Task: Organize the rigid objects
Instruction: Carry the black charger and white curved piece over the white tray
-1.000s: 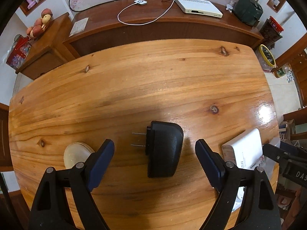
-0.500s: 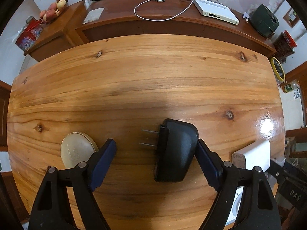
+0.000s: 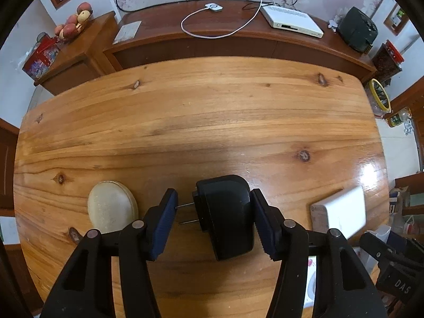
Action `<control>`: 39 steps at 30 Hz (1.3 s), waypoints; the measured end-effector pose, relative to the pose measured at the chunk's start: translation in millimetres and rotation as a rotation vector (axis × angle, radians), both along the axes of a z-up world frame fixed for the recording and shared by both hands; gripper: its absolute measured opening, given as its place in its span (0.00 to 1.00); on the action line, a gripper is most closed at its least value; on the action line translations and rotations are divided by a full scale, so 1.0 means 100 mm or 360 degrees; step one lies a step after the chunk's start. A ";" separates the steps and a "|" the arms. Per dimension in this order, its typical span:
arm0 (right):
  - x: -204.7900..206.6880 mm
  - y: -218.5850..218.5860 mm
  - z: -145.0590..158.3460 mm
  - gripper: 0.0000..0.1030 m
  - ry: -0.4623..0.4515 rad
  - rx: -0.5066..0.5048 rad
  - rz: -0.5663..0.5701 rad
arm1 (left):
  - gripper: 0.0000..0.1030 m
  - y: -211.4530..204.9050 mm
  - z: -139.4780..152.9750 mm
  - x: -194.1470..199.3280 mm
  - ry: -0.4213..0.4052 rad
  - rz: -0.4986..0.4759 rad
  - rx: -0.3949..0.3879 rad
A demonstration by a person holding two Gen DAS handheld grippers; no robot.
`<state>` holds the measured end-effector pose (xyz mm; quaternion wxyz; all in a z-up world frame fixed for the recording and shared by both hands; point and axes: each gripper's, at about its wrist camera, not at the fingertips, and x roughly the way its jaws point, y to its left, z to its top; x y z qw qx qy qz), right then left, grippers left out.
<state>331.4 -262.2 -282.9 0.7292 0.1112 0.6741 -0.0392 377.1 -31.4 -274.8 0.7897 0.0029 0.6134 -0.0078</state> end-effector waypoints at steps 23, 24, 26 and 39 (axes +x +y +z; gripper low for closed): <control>-0.87 0.27 1.37 0.54 -0.0437 0.0261 0.0197 | 0.58 0.04 1.46 -1.19 -0.0248 -0.0187 -0.0138; -0.96 0.27 1.44 0.54 -0.0460 0.0265 0.0214 | 0.58 0.02 1.52 -1.28 -0.0258 -0.0197 -0.0147; -1.16 0.29 1.58 0.54 -0.0500 0.0274 0.0255 | 0.58 -0.03 1.64 -1.47 -0.0280 -0.0219 -0.0166; -2.46 0.21 1.63 0.54 -0.0574 0.0192 0.0394 | 0.58 -0.42 1.69 -2.53 -0.0322 -0.0363 -0.0149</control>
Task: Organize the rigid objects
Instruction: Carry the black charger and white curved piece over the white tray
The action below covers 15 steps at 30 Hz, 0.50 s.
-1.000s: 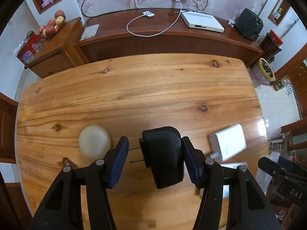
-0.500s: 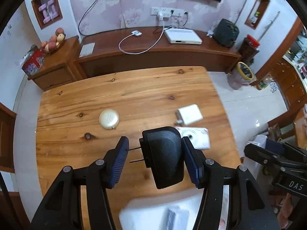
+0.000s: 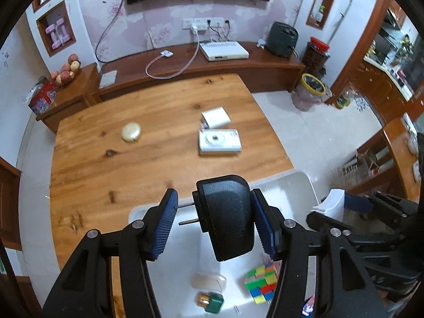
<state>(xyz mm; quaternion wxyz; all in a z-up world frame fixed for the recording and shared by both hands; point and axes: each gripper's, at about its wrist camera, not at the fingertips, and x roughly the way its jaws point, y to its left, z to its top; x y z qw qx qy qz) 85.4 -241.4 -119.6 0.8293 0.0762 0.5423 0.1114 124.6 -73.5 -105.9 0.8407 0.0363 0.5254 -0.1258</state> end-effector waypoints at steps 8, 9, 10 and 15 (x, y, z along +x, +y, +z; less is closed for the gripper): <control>-0.40 -0.14 -0.64 0.54 0.0160 -0.0091 -0.0095 | 0.58 -0.24 -0.60 -0.25 0.0151 -0.0020 0.0056; -0.42 -0.14 -0.69 0.54 0.0170 -0.0099 -0.0101 | 0.58 -0.26 -0.67 -0.28 0.0170 -0.0022 0.0059; -0.46 -0.15 -0.75 0.54 0.0180 -0.0112 -0.0104 | 0.58 -0.28 -0.73 -0.30 0.0186 -0.0025 0.0064; -0.57 -0.08 -0.91 0.54 0.0165 -0.0187 -0.0066 | 0.58 -0.32 -1.02 -0.38 0.0261 -0.0028 0.0111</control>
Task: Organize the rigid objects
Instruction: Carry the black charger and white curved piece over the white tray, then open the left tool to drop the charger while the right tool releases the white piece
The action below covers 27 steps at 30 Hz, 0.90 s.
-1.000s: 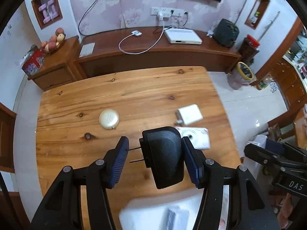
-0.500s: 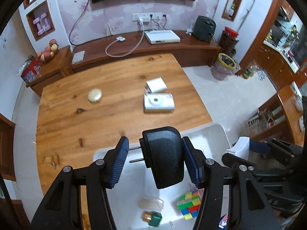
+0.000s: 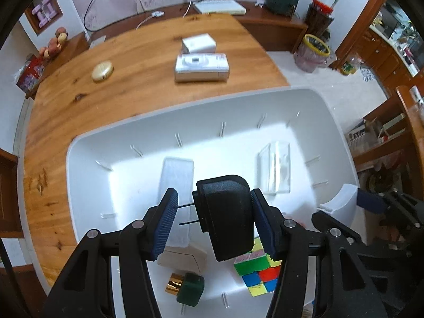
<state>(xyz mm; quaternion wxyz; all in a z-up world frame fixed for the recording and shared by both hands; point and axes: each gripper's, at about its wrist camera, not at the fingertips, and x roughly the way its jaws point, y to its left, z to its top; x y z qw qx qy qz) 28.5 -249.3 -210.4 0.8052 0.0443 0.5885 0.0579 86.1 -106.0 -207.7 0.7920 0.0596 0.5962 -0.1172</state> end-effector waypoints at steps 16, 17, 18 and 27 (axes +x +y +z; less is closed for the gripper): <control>-0.06 0.09 -0.32 0.54 0.0069 -0.0117 0.0098 | 0.59 -0.15 -0.22 -0.17 0.0031 -0.0096 0.0092; -0.06 0.10 -0.32 0.54 0.0074 -0.0124 0.0108 | 0.59 -0.15 -0.22 -0.17 0.0055 -0.0091 0.0080; -0.07 0.11 -0.32 0.55 0.0074 -0.0128 0.0116 | 0.59 -0.14 -0.23 -0.17 0.0087 -0.0081 0.0064; -0.14 0.13 -0.12 0.66 -0.0035 -0.0153 0.0176 | 0.62 -0.08 -0.07 -0.27 0.0098 -0.0004 0.0097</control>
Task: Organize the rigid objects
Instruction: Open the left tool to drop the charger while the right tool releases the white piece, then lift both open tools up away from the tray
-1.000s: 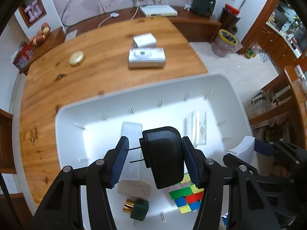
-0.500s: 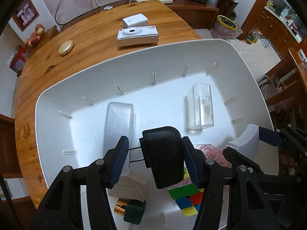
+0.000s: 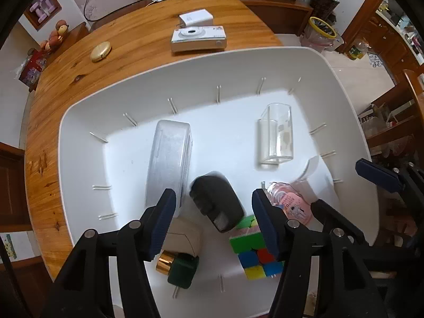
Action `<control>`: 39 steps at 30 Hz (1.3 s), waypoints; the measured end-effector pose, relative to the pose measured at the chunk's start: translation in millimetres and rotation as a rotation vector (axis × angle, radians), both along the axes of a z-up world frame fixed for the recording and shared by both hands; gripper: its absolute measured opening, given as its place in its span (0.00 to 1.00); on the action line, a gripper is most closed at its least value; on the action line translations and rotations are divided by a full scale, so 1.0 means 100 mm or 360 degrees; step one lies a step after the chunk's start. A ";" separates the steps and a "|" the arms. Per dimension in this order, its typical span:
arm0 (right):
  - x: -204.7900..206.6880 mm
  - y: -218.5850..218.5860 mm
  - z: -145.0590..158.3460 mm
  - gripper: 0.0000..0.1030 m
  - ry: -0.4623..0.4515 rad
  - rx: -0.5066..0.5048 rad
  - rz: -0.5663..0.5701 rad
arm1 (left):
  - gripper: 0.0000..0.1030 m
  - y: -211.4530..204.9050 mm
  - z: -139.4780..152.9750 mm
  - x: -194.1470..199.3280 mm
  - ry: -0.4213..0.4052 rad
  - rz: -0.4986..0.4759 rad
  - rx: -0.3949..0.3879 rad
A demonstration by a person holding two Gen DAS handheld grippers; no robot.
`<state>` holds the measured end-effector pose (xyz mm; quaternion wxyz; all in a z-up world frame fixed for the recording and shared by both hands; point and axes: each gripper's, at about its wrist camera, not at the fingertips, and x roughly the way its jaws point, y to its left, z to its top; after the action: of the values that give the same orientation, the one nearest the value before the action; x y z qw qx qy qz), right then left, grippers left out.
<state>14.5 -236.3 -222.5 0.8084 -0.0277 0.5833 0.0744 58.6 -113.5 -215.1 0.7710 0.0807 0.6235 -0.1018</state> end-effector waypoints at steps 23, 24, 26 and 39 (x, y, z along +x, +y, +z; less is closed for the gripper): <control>0.03 -0.16 0.52 0.66 -0.0183 0.0085 0.0011 | 0.62 0.39 0.72 -0.04 -0.0099 0.0172 -0.0122; 0.04 -0.16 0.55 0.66 -0.0194 0.0080 0.0019 | 0.62 0.42 0.77 -0.03 -0.0108 0.0185 -0.0129; 0.07 -0.15 0.64 0.66 -0.0219 0.0075 0.0045 | 0.62 0.49 0.87 0.00 -0.0132 0.0213 -0.0141; 0.57 -0.24 1.40 0.74 -0.0314 0.0146 0.0136 | 0.75 0.96 1.48 0.36 -0.0307 0.0390 -0.0099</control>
<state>71.7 -260.0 -82.1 0.8584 -0.0228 0.4951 0.1323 94.1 -17.7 -66.9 0.8361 -0.0105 0.5482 -0.0178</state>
